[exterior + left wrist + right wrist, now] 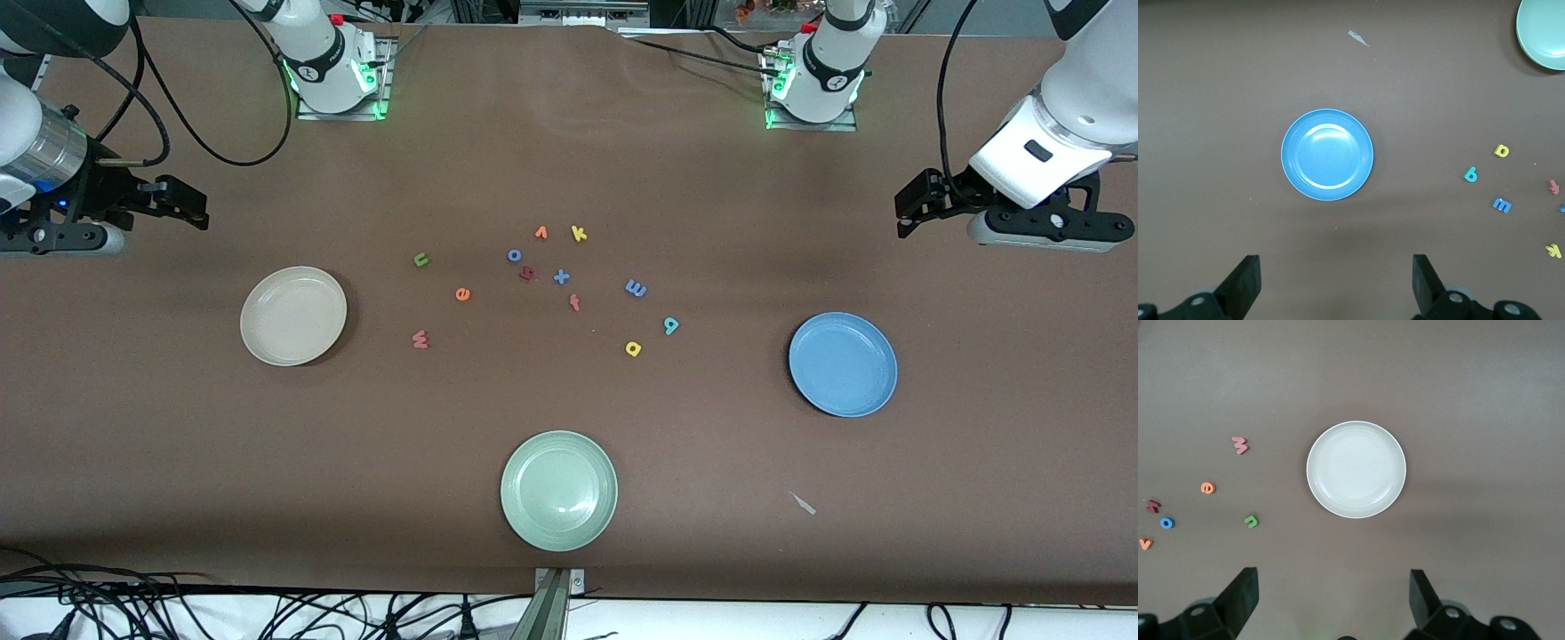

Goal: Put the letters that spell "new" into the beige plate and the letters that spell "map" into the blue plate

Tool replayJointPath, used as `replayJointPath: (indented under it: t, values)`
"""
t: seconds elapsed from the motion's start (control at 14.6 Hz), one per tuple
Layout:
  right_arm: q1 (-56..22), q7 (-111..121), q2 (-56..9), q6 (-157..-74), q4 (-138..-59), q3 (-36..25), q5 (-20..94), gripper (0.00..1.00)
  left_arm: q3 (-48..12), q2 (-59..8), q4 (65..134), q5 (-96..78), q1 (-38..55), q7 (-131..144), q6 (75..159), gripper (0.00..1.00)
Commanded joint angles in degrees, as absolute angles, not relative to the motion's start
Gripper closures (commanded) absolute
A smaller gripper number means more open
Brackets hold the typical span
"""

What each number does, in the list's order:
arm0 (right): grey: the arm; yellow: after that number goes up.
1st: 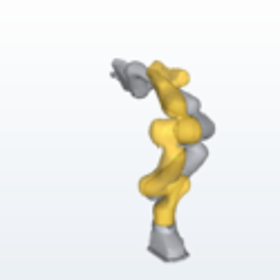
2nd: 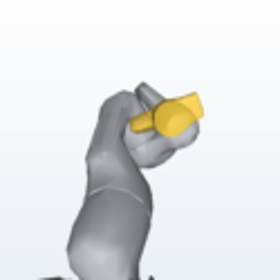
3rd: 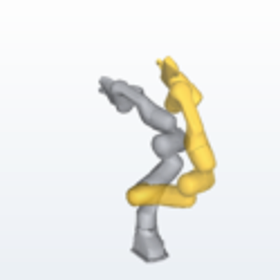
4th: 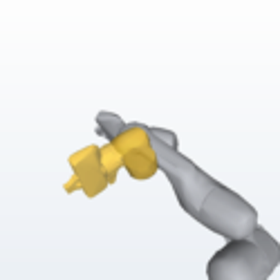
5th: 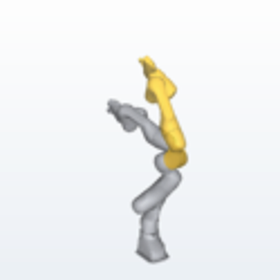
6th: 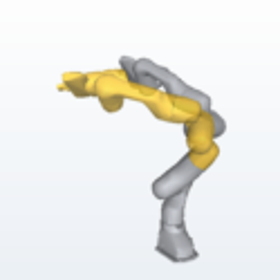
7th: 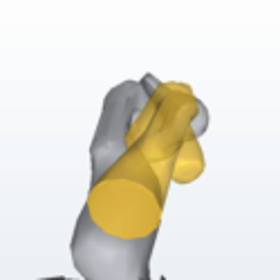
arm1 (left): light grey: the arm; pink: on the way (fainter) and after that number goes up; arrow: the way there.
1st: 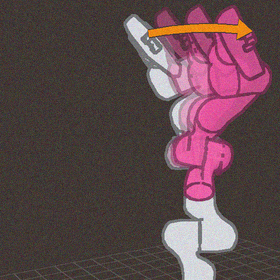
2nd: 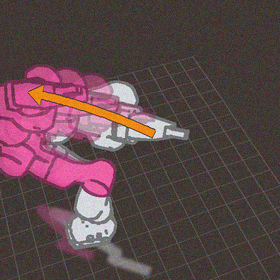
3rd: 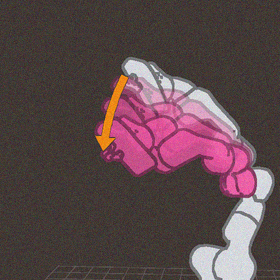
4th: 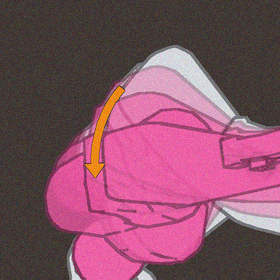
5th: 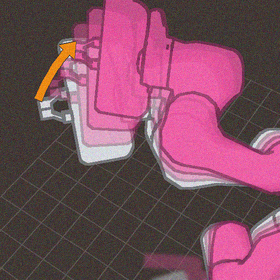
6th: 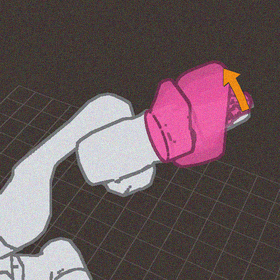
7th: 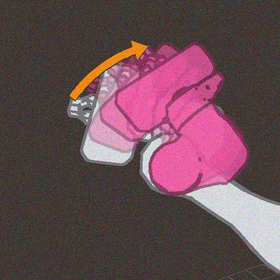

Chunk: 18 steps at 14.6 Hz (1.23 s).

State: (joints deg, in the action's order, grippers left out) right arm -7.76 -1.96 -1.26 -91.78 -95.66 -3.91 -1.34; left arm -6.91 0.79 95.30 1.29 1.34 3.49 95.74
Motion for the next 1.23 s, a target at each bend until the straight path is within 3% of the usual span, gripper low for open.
replayJointPath:
  t: [0.0,0.75,1.16]
  values:
    - [-7.56,-1.32,-0.88,-91.85,-96.06,-3.78,-1.49,0.00,-7.03,0.00,93.52,0.53,0.97,2.11,94.57,0.00]
    - [-8.09,-2.37,-2.37,-92.20,-95.45,-3.34,-1.49,0.00,-6.94,-1.32,92.02,0.00,1.49,2.29,92.73,0.00]
    - [-12.73,-1.50,-10.18,-92.37,-92.12,-2.64,-2.28,0.00,-7.21,-12.55,91.58,-0.44,7.89,6.30,91.75,0.00]
